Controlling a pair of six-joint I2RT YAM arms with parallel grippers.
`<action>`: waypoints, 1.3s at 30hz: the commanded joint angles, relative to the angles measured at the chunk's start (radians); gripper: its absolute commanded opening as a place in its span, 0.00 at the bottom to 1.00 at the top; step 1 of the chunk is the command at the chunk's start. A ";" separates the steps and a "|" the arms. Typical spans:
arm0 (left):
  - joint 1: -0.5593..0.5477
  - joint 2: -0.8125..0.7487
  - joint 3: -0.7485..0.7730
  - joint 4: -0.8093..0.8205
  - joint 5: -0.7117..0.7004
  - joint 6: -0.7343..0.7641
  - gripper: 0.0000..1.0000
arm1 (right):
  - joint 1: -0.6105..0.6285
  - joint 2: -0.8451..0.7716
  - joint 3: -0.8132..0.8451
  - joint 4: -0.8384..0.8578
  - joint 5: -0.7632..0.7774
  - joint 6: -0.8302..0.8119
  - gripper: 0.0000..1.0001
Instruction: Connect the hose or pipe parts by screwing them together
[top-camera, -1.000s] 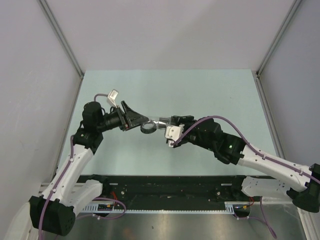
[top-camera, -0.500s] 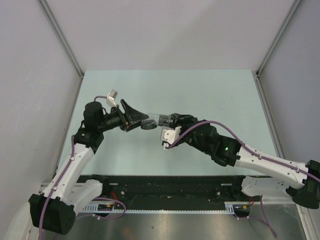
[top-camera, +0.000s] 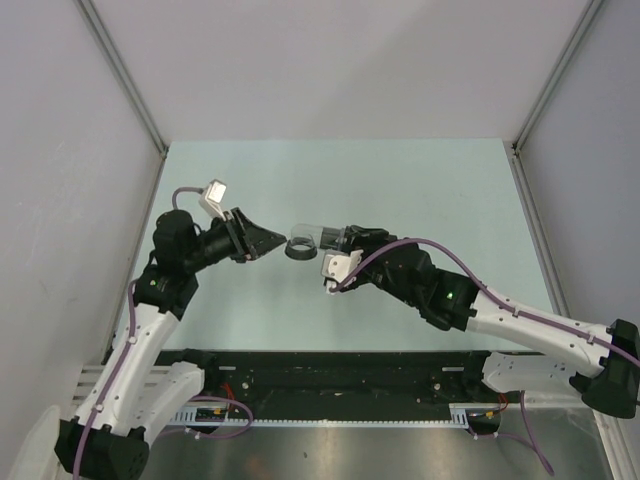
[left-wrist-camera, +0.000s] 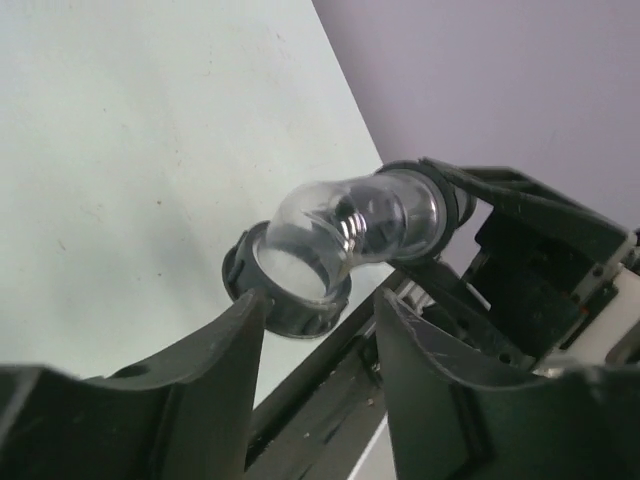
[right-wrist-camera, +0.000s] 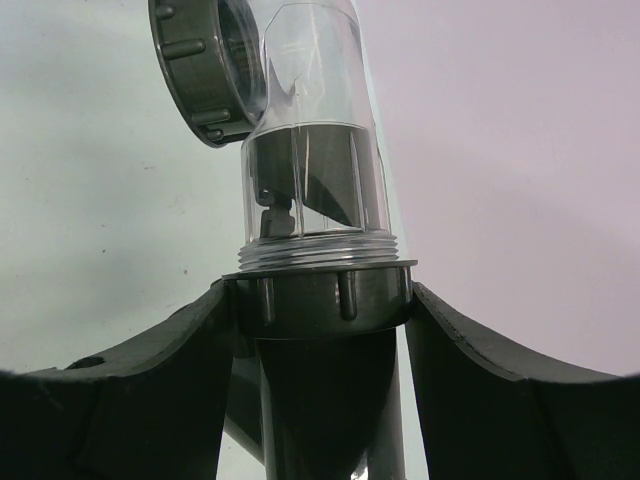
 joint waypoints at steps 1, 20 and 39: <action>-0.053 -0.027 0.082 -0.013 0.006 0.076 0.45 | -0.016 -0.014 0.007 0.077 0.004 0.038 0.00; -0.258 0.076 0.075 -0.007 -0.165 0.157 0.15 | -0.027 -0.059 0.008 0.109 -0.106 0.141 0.00; -0.260 0.042 0.015 0.008 -0.149 0.150 0.32 | -0.096 -0.019 0.005 0.163 -0.181 0.238 0.00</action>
